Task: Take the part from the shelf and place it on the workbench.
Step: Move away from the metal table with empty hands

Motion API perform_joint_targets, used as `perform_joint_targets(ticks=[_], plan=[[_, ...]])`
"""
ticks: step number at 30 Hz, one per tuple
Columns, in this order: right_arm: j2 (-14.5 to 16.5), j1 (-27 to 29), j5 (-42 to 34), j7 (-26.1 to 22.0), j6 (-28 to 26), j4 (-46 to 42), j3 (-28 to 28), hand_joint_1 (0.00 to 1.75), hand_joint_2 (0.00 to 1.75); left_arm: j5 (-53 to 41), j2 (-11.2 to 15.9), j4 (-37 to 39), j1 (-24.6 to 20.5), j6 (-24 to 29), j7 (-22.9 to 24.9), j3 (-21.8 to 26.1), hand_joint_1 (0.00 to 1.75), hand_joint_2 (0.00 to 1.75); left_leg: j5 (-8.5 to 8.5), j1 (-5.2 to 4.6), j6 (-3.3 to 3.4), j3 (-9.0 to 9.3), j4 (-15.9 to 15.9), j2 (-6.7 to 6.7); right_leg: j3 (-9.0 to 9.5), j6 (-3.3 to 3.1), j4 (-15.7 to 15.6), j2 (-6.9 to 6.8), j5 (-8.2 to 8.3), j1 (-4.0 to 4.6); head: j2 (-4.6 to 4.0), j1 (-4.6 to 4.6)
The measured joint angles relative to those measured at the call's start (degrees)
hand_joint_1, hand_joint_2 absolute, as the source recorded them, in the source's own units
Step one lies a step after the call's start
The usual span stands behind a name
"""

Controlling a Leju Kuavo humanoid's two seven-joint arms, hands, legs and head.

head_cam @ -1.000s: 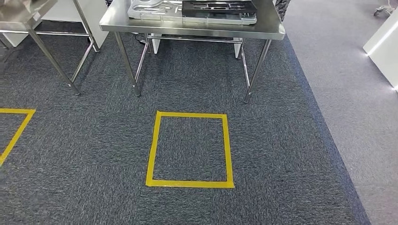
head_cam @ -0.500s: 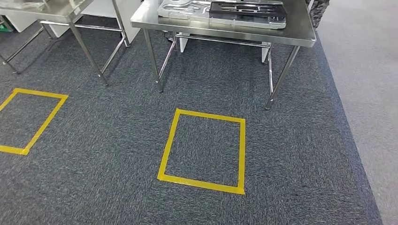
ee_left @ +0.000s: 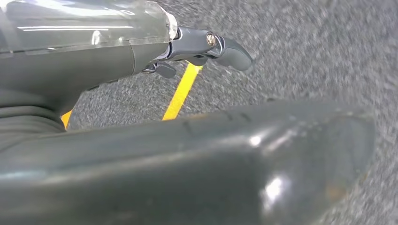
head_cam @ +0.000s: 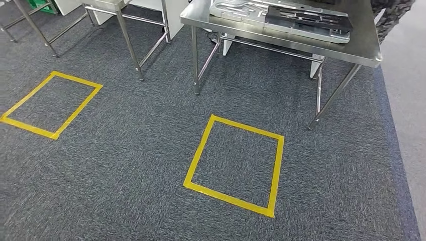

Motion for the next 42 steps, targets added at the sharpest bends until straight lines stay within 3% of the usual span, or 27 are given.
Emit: perform_joint_targets(ticks=[1,2,4,6,8,10,12,14,16,17,18,20,22,23,25,27,29,31,32,33,34,36,38,40,41,42], plan=[[0.0,0.1,0.0,-0.3,-0.2,0.0,0.5,0.00,0.00,0.1,-0.1,0.0,0.1,0.1,0.2,0.0,0.00,0.00,0.05,-0.03,0.02,-0.06,0.0,-0.72,-1.25,0.00,2.5,0.15,-0.48,-0.01,0.00,0.00],[-0.1,0.1,0.0,-0.6,-0.3,0.0,1.0,0.00,0.00,0.0,-0.2,0.0,0.1,0.2,0.5,0.0,0.00,0.00,0.07,-0.05,0.00,-0.05,0.1,-1.51,-1.44,-0.05,2.7,0.24,0.31,-0.03,0.00,0.00],[-0.3,0.2,0.0,-1.3,-0.5,0.0,1.9,0.00,0.00,-0.4,-0.4,0.0,0.2,0.2,0.9,0.0,0.00,0.00,0.10,-0.04,-0.13,0.12,0.1,-3.13,1.28,-0.32,-3.5,1.24,4.70,-0.15,0.00,0.00],[-0.5,0.4,0.0,-1.6,-0.4,0.0,2.4,0.00,0.00,-0.9,-0.7,0.0,0.1,0.1,1.1,0.0,0.00,0.00,0.14,-0.15,-0.55,0.00,0.3,-4.61,4.56,-0.72,-11.2,3.81,7.95,-0.28,0.00,0.00],[-0.7,0.4,0.0,-1.4,0.1,0.0,2.9,0.00,0.00,-1.2,-0.8,0.0,0.1,-0.3,1.2,-0.1,0.00,0.00,0.31,-0.05,-1.30,-0.46,0.4,-5.90,5.52,-1.04,-13.9,4.92,8.39,-0.17,0.00,-0.01],[-0.7,0.3,0.0,-0.7,0.8,0.0,3.6,0.00,0.00,-1.3,-0.8,0.0,0.4,-1.1,1.1,-0.1,0.00,0.00,0.43,0.17,-2.09,-0.86,0.4,-6.76,5.66,-1.59,-14.4,3.62,8.60,-0.15,0.00,-0.01],[-0.7,0.4,0.0,0.2,1.5,0.0,4.3,0.00,0.00,-1.4,-0.7,0.0,0.4,-1.5,1.1,-0.1,0.00,0.00,-1.21,0.03,-2.53,-2.06,2.7,-4.69,6.01,-2.40,-15.1,2.04,8.92,-0.27,0.00,-0.01],[-0.6,0.8,-0.1,0.9,1.9,0.0,4.8,0.00,0.00,-1.4,-0.6,0.0,0.3,-1.7,1.1,-0.1,0.00,0.00,-5.08,-0.05,-2.76,-5.32,9.7,-1.38,6.16,-2.94,-15.3,0.28,8.93,-0.08,0.00,-0.02],[-0.5,0.9,-0.3,0.9,1.9,0.0,5.0,0.00,0.00,-1.5,-0.4,0.0,0.3,-1.9,1.2,-0.1,0.00,0.00,-7.73,0.07,-3.02,-8.45,16.6,-0.17,6.14,-3.13,-15.3,-1.44,8.80,0.20,0.00,-0.02],[-0.4,0.9,-0.4,0.6,1.8,0.0,5.1,0.00,0.00,-1.5,-0.3,0.0,0.4,-2.0,1.3,-0.1,0.00,0.00,-7.51,0.10,-3.08,-8.64,17.3,0.05,6.16,-3.14,-15.2,-2.19,8.74,0.27,0.00,-0.02],[-0.2,0.8,-0.5,0.1,1.6,0.0,5.2,0.00,0.00,-1.5,0.0,0.0,0.6,-2.0,1.3,-0.1,0.00,0.00,-6.22,0.11,-3.10,-7.57,15.5,0.29,6.21,-3.11,-15.2,-2.89,8.65,0.31,0.00,-0.02],[0.3,0.6,-0.6,-1.4,1.0,0.0,5.4,0.00,0.00,-1.5,0.5,0.0,0.7,-1.9,1.2,-0.1,0.00,0.00,-2.65,-0.03,-2.85,-2.98,7.1,2.10,6.47,-2.85,-15.0,-4.19,8.34,0.41,0.00,-0.02],[0.8,0.5,-0.6,-2.5,0.6,0.1,5.7,0.00,0.00,-1.3,1.0,0.0,0.6,-1.6,0.9,-0.1,0.00,0.00,-0.80,-0.36,-2.25,0.24,1.1,3.68,6.65,-2.38,-14.7,-5.25,7.99,0.65,0.00,-0.02],[1.0,0.3,-0.5,-2.9,0.6,0.1,5.9,0.00,0.00,-1.0,1.2,0.0,0.6,-1.5,0.6,-0.1,0.00,0.00,-0.72,-0.52,-1.96,0.56,0.3,3.84,6.70,-2.15,-14.6,-5.69,7.91,0.76,0.00,-0.01],[1.5,-0.2,-0.3,-3.4,0.6,0.1,6.4,0.00,0.00,-0.5,1.6,0.0,0.8,-1.4,-0.4,0.0,0.00,0.00,-0.33,-0.49,-1.39,0.37,0.2,2.67,6.78,-1.64,-14.5,-6.30,7.80,0.75,0.00,-0.01],[1.7,-0.5,-0.1,-3.6,0.6,0.1,6.9,0.00,0.00,0.0,1.8,0.0,1.0,-1.5,-1.7,0.0,0.00,0.00,0.14,-0.28,-0.74,0.33,-0.3,1.69,6.13,-0.98,-12.8,-4.21,6.31,0.49,0.00,-0.01],[1.9,-0.4,-0.1,-3.3,0.8,0.2,7.3,0.00,0.00,0.6,1.9,0.0,0.9,-1.4,-2.8,0.1,0.00,0.00,0.50,-0.20,-0.28,0.11,-0.5,0.62,3.16,-0.50,-6.3,-0.94,2.51,0.14,0.00,0.00],[2.0,-0.3,0.0,-2.7,1.1,0.2,7.9,0.00,0.00,1.1,1.9,-0.1,0.8,-1.4,-3.6,0.2,0.00,0.00,0.68,-0.30,-0.13,-0.18,-0.4,-0.73,-0.59,-0.34,1.4,0.11,-0.45,0.01,0.00,0.00],[2.0,-0.3,0.0,-2.5,1.2,0.3,8.2,0.00,0.00,1.3,1.9,-0.1,0.9,-1.4,-3.9,0.2,0.00,0.00,0.74,-0.34,-0.15,-0.23,-0.4,-1.46,-1.39,-0.35,2.9,0.19,-0.32,0.01,0.00,0.00],[2.0,-0.4,0.0,-2.4,1.3,0.3,8.4,0.00,0.00,1.4,2.0,-0.1,0.9,-1.4,-4.0,0.2,0.00,0.00,0.78,-0.36,-0.20,-0.23,-0.3,-2.23,-1.02,-0.43,1.9,0.29,1.01,0.01,0.00,0.00],[2.1,-0.4,0.0,-2.3,1.4,0.3,8.6,0.00,0.00,1.5,2.0,-0.1,1.0,-1.4,-4.1,0.2,0.00,0.00,0.79,-0.36,-0.27,-0.21,-0.2,-3.02,0.43,-0.58,-1.4,0.72,3.22,-0.01,0.00,0.00],[2.1,-0.3,0.0,-2.2,1.5,0.3,8.9,0.00,0.00,1.5,2.0,-0.1,0.9,-1.4,-4.2,0.3,0.00,0.00,0.79,-0.37,-0.55,-0.35,0.1,-4.56,4.09,-1.03,-9.6,3.26,7.04,-0.15,0.00,0.00],[2.1,-0.3,0.0,-2.2,1.5,0.3,9.2,0.00,0.00,1.5,2.0,-0.1,0.9,-1.4,-4.2,0.3,0.00,0.00,0.92,-0.33,-1.21,-0.84,0.3,-5.91,5.72,-1.40,-13.7,5.07,8.11,-0.13,0.00,0.00],[2.1,-0.5,0.0,-2.2,1.6,0.3,9.4,0.00,0.00,1.5,2.0,-0.1,1.1,-1.4,-4.2,0.3,0.00,0.00,1.20,-0.20,-2.04,-1.32,0.2,-7.12,5.78,-1.84,-14.1,4.18,8.19,-0.04,0.00,0.00],[2.2,-0.5,0.0,-2.2,1.6,0.3,9.5,0.00,0.00,1.5,2.0,-0.1,1.2,-1.4,-4.2,0.3,0.00,0.00,1.03,-0.18,-2.31,-1.58,0.5,-6.68,5.89,-2.20,-14.4,3.46,8.40,-0.08,0.00,0.00],[2.2,-0.5,0.0,-2.1,1.6,0.3,9.6,0.00,0.00,1.5,2.0,-0.1,1.3,-1.4,-4.3,0.4,0.00,0.00,0.25,-0.21,-2.51,-2.17,1.5,-5.41,6.01,-2.61,-14.8,2.65,8.61,-0.13,0.00,-0.01]])
